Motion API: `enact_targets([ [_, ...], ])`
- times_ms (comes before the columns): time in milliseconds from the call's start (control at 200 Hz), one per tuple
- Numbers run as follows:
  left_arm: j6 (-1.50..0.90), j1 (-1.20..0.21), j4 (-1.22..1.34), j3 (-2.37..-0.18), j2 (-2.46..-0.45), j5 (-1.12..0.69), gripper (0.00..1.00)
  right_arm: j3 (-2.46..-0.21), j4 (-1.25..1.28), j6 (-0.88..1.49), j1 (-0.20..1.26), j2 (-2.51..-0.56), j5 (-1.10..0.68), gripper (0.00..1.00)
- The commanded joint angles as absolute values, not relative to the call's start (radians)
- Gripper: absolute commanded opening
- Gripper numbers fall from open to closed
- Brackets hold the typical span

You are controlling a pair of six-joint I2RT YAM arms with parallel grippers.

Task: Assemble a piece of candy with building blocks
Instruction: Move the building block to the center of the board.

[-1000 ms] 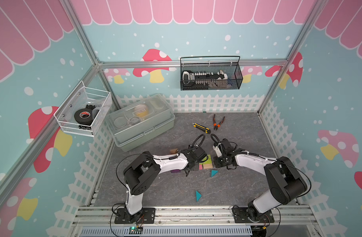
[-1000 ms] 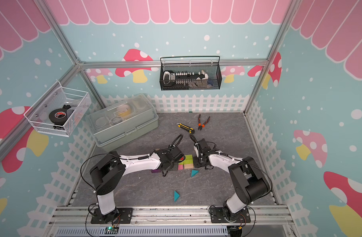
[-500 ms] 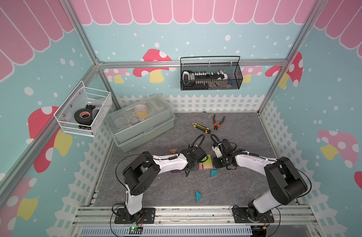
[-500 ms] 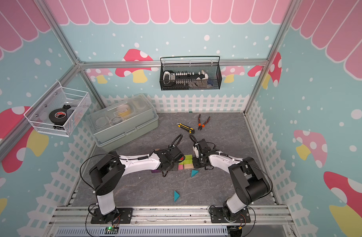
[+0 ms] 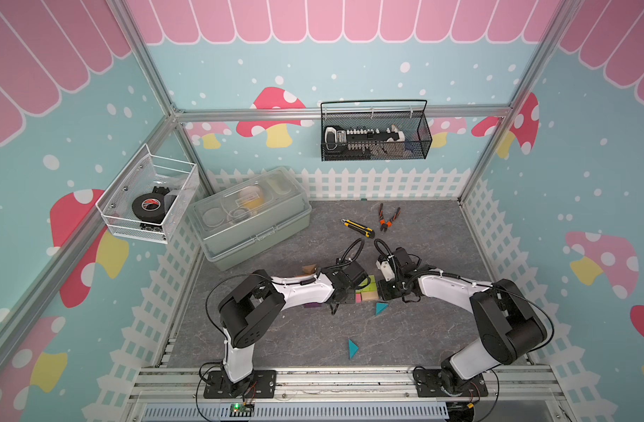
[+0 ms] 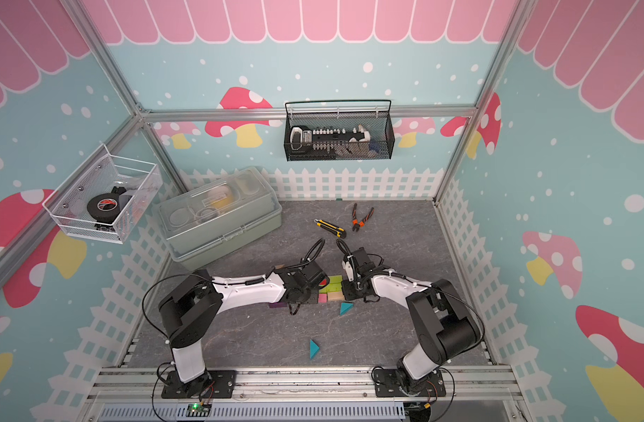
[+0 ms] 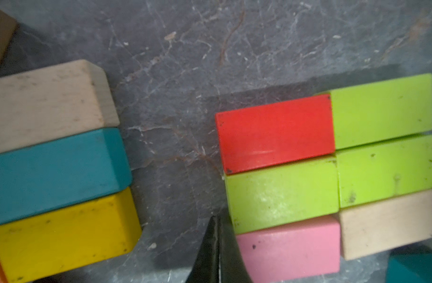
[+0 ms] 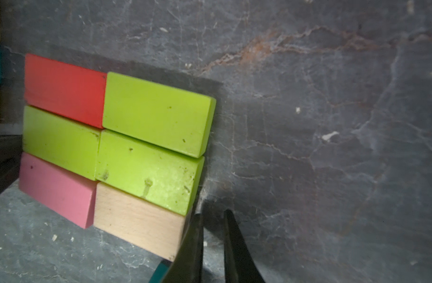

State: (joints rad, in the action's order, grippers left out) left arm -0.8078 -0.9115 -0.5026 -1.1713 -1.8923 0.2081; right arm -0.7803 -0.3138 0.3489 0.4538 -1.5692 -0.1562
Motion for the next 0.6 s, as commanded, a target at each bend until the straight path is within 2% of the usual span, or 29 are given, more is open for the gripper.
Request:
enact_targets([
  [0,-0.83,-0.917,-0.499,-1.153,-1.909,0.194,0.06,-0.765,-0.325,0.366,0.466,-1.585,-0.167,0.18],
  [595,-0.852,-0.93,-0.494,-1.054,-1.848,0.193,0.07,-0.763,-0.324,0.365,0.466,-1.582,-0.132,0.17],
])
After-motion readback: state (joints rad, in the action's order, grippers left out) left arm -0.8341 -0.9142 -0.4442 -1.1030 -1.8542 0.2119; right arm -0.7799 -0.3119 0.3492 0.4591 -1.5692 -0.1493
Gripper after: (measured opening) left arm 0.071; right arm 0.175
